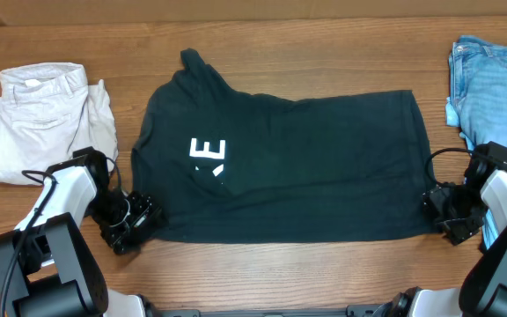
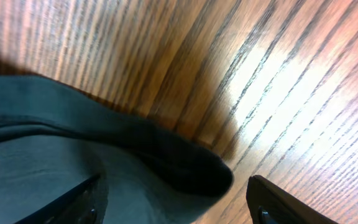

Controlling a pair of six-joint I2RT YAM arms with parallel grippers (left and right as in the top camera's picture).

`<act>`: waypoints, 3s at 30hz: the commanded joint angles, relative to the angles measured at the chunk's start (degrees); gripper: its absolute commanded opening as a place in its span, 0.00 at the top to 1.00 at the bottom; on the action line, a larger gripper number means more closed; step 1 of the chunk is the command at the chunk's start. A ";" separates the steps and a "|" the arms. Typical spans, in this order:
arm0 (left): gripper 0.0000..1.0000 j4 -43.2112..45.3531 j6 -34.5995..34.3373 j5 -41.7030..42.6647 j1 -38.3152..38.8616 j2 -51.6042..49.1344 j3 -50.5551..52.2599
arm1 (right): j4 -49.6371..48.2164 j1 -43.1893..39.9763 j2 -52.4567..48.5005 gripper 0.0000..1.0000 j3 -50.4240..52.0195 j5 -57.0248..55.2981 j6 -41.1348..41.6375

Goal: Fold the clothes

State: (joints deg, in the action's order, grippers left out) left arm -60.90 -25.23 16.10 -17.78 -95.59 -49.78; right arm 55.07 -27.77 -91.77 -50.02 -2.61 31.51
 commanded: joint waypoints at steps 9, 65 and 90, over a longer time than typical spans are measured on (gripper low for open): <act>0.21 -6.38 15.28 12.52 0.55 10.97 -18.71 | -2.62 0.61 6.34 0.33 -6.34 17.25 -10.01; 0.54 -30.14 31.01 -5.42 27.12 -34.75 -79.54 | -8.96 8.22 6.69 0.31 -12.63 31.61 -18.16; 0.96 -35.98 24.94 -11.82 26.45 -35.69 -71.01 | -10.19 8.22 6.69 0.30 -12.63 31.82 -18.03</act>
State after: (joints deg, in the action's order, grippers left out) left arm -96.60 -1.19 4.62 9.15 -134.61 -125.05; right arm 46.00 -19.55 -86.30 -61.47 29.15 13.50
